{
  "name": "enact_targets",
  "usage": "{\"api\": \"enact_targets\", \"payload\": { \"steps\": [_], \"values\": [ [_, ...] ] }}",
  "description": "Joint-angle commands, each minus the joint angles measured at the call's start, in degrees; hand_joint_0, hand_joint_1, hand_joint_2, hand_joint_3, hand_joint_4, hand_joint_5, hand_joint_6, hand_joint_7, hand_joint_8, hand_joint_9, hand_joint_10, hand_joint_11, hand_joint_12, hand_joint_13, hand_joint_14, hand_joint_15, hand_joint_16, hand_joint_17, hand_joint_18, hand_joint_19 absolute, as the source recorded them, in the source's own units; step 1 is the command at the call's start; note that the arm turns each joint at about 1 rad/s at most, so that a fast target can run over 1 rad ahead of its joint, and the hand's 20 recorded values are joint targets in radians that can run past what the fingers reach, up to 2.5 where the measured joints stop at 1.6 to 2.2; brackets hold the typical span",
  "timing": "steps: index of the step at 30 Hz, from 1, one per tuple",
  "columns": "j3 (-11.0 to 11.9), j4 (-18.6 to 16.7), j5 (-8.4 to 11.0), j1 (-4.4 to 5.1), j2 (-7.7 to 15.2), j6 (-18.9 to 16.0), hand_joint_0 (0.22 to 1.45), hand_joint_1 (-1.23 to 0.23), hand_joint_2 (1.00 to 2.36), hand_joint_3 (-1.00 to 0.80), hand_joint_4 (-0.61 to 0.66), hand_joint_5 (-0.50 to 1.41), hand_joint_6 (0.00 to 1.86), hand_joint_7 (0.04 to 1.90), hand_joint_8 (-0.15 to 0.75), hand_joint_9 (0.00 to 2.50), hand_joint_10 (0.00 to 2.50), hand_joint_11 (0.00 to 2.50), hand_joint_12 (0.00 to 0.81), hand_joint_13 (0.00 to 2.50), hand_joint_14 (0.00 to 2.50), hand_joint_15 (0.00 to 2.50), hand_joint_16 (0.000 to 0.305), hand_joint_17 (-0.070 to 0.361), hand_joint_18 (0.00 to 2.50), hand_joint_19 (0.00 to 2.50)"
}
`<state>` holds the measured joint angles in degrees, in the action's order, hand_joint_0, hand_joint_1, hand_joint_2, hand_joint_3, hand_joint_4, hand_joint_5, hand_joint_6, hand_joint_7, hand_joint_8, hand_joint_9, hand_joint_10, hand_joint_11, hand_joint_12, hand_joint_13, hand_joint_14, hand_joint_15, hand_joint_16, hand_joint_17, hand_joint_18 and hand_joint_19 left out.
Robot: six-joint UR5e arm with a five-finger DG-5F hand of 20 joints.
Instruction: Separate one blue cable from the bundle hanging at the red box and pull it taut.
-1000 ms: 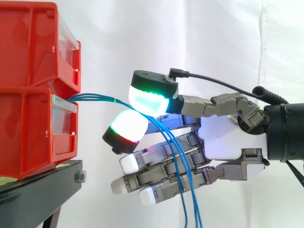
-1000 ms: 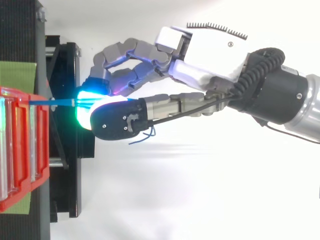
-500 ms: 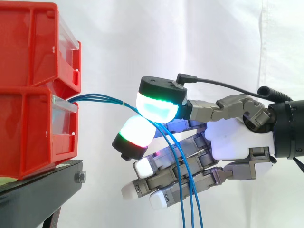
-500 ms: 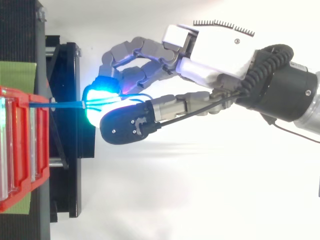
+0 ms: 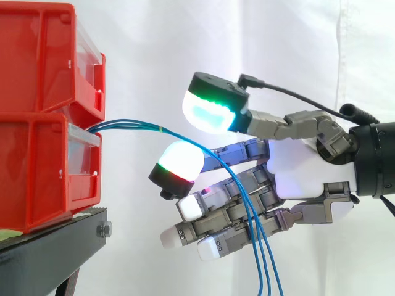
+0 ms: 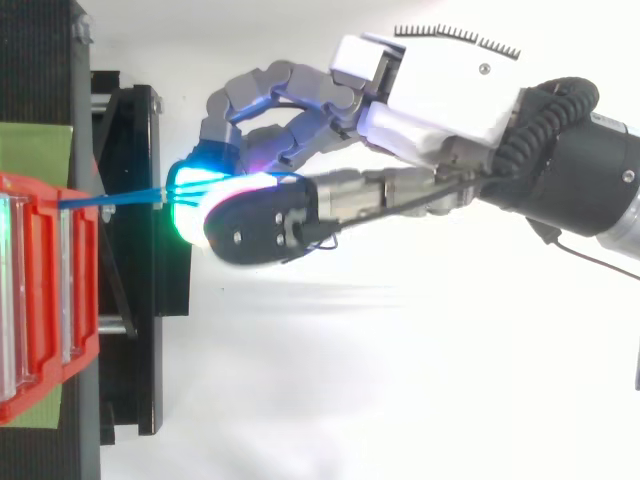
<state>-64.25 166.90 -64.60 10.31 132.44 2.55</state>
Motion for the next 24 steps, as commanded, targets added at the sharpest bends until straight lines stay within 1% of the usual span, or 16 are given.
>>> {"api": "enact_targets", "payload": {
  "steps": [1,3,4,5,6,8,10,12,14,16,20,23,24],
  "values": [
    [0.00,0.00,0.00,-0.03,-0.08,0.00,0.62,-0.41,1.00,-0.50,0.14,-0.19,0.82,1.01,0.290,0.88,0.02,0.64,0.283,0.52,0.01,0.16,0.043,0.096,0.60,0.44],
    [0.00,0.00,0.00,-0.03,-0.08,0.00,0.64,-0.43,1.00,-0.50,0.14,-0.19,0.83,1.00,0.289,0.88,0.02,0.63,0.280,0.52,0.01,0.15,0.042,0.095,0.61,0.44],
    [-0.09,0.00,0.00,-0.03,-0.08,0.00,0.64,-0.46,1.01,-0.45,0.15,-0.19,0.83,0.99,0.287,0.87,0.02,0.64,0.277,0.51,0.01,0.15,0.042,0.095,0.61,0.44],
    [0.00,0.00,0.00,-0.12,-0.08,0.00,0.65,-0.47,1.01,-0.44,0.15,-0.19,0.83,1.00,0.288,0.87,0.02,0.64,0.276,0.51,0.01,0.15,0.042,0.095,0.61,0.44],
    [0.00,0.00,0.00,-0.03,-0.08,0.00,0.65,-0.50,1.01,-0.38,0.14,-0.19,0.83,1.01,0.291,0.86,0.02,0.63,0.274,0.49,0.01,0.14,0.042,0.095,0.61,0.44],
    [0.00,0.00,0.00,-0.03,0.01,0.00,0.64,-0.56,1.02,-0.32,0.13,-0.19,0.84,1.04,0.296,0.85,0.02,0.64,0.274,0.48,0.01,0.14,0.042,0.095,0.60,0.44],
    [0.00,0.00,0.00,-0.12,0.01,0.00,0.64,-0.65,1.02,-0.25,0.15,-0.20,0.86,1.05,0.297,0.83,0.02,0.64,0.278,0.47,0.01,0.13,0.042,0.095,0.60,0.44],
    [0.00,0.00,0.00,-0.03,-0.08,0.00,0.66,-0.70,1.02,-0.24,0.14,-0.21,0.87,1.05,0.299,0.82,0.02,0.65,0.282,0.47,0.01,0.14,0.043,0.096,0.60,0.44],
    [0.00,0.00,0.00,-0.12,-0.08,0.00,0.68,-0.73,1.02,-0.26,0.11,-0.21,0.88,1.05,0.299,0.82,0.02,0.65,0.284,0.48,0.01,0.14,0.043,0.096,0.60,0.43],
    [0.00,0.00,0.00,-0.03,-0.08,0.00,0.72,-0.76,1.02,-0.29,0.06,-0.22,0.89,1.04,0.292,0.81,0.02,0.66,0.284,0.48,0.00,0.13,0.043,0.096,0.60,0.43],
    [0.00,0.00,0.00,-0.12,0.01,0.00,0.76,-0.77,1.02,-0.35,0.04,-0.23,0.90,1.05,0.291,0.81,0.02,0.66,0.287,0.47,0.00,0.13,0.043,0.096,0.60,0.43],
    [0.00,0.00,0.00,-0.12,-0.08,0.00,0.79,-0.79,1.01,-0.40,0.03,-0.23,0.91,1.02,0.284,0.80,0.02,0.66,0.287,0.47,0.01,0.13,0.043,0.096,0.58,0.43],
    [0.00,0.00,0.00,-0.12,0.01,0.00,0.80,-0.81,1.00,-0.46,0.05,-0.23,0.91,1.09,0.277,0.80,0.02,0.66,0.287,0.46,0.00,0.13,0.042,0.095,0.57,0.44]
  ]
}}
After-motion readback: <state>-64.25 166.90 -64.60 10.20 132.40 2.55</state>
